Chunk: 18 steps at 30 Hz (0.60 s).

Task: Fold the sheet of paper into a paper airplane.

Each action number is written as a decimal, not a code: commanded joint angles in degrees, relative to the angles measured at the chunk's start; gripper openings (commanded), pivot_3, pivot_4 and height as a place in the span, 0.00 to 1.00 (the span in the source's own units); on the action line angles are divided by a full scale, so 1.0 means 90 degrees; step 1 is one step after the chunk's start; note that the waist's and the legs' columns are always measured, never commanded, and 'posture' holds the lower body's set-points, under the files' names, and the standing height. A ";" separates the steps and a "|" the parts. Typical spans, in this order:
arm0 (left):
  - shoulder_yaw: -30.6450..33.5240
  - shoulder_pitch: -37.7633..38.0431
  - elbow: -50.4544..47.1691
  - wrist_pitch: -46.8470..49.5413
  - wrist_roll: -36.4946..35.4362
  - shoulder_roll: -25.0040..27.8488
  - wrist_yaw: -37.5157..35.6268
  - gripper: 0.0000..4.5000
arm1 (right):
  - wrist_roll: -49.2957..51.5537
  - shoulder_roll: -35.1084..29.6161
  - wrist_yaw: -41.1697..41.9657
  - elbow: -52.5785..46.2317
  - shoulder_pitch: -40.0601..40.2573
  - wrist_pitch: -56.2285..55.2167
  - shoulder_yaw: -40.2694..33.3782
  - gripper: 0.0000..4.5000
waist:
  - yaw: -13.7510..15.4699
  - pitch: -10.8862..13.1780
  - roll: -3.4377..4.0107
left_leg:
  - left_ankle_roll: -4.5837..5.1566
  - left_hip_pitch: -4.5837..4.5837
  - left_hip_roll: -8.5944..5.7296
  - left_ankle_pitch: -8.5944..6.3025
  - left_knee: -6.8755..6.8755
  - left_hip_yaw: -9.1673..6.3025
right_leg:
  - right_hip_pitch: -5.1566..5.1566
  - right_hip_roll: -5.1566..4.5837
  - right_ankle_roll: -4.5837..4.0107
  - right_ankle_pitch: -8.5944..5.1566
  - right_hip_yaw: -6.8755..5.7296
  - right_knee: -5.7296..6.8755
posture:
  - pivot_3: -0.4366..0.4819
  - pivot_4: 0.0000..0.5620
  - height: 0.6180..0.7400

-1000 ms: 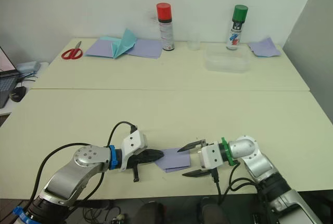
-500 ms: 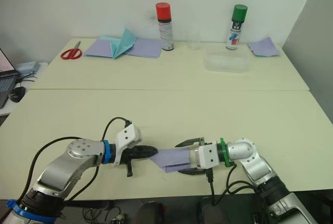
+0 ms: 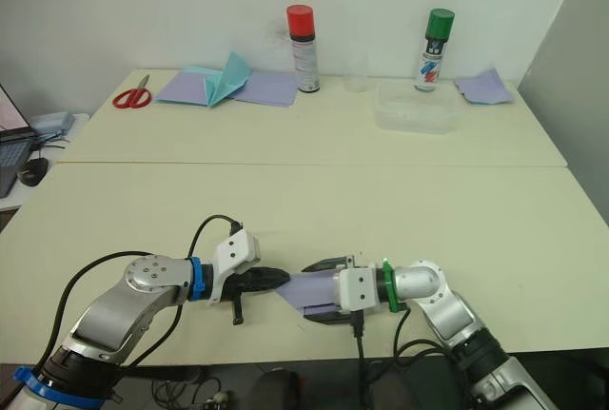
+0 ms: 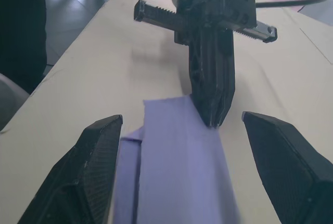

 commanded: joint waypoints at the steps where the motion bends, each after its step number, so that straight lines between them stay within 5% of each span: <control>1: -0.0247 0.0066 0.0125 0.0057 0.0118 -0.0018 -0.0085 0.00 | -0.0207 0.0078 -0.0275 -0.0166 -0.0139 0.0002 0.0016 0.85 | 0.0000 0.0000 0.0000 | 0.0000 -0.0001 0.0000 0.0000 0.0000 -0.0001 | 0.0000 0.0000 0.0000 0.0000 0.0000 0.0000 | 0.48 0.27 1.00; 14: -0.0275 0.0062 0.0149 0.0038 0.0105 -0.0036 -0.0090 0.00 | -0.0157 0.0154 -0.0325 0.0058 -0.0032 -0.0133 0.0113 0.85 | 0.0001 0.0000 0.0000 | 0.0000 0.0000 0.0000 0.0000 -0.0001 0.0000 | 0.0000 0.0000 -0.0001 -0.0001 0.0000 0.0000 | 0.48 0.27 1.00; 18: -0.0299 0.0067 0.0127 0.0048 0.0099 -0.0047 -0.0099 0.00 | -0.0066 0.0203 -0.0205 0.0149 0.0001 -0.0153 0.0196 0.64 | 0.0002 0.0000 0.0000 | 0.0000 -0.0001 -0.0001 0.0000 -0.0001 0.0000 | 0.0000 0.0000 -0.0001 -0.0001 0.0000 0.0000 | 0.48 0.27 1.00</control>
